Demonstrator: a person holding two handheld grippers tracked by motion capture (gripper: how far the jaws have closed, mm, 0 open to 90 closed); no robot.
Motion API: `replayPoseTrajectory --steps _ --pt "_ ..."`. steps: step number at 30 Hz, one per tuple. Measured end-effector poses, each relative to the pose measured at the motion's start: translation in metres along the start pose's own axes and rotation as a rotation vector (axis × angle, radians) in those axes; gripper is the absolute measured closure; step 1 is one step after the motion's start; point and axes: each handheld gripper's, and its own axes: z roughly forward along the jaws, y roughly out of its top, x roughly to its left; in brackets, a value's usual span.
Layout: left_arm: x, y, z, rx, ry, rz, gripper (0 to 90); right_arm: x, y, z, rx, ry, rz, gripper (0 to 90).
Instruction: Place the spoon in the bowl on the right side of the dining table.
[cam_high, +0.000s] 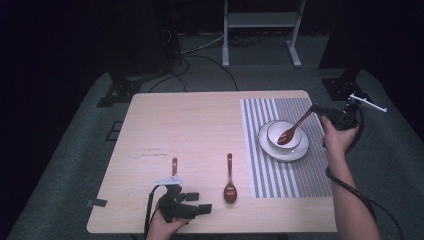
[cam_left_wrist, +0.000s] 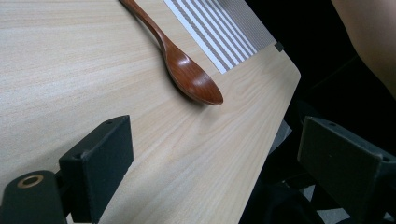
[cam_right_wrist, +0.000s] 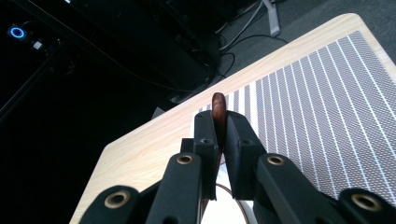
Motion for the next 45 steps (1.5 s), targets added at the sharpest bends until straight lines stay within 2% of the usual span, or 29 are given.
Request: replayPoseTrajectory --steps 24,45 --pt "0.000 0.000 0.000 -0.001 0.000 -0.003 9.3 -0.010 -0.006 0.004 0.010 -0.046 -0.008 83.2" --pt "0.000 0.000 -0.001 -0.005 0.001 -0.005 9.3 -0.020 -0.012 0.007 0.023 -0.061 -0.006 83.2"
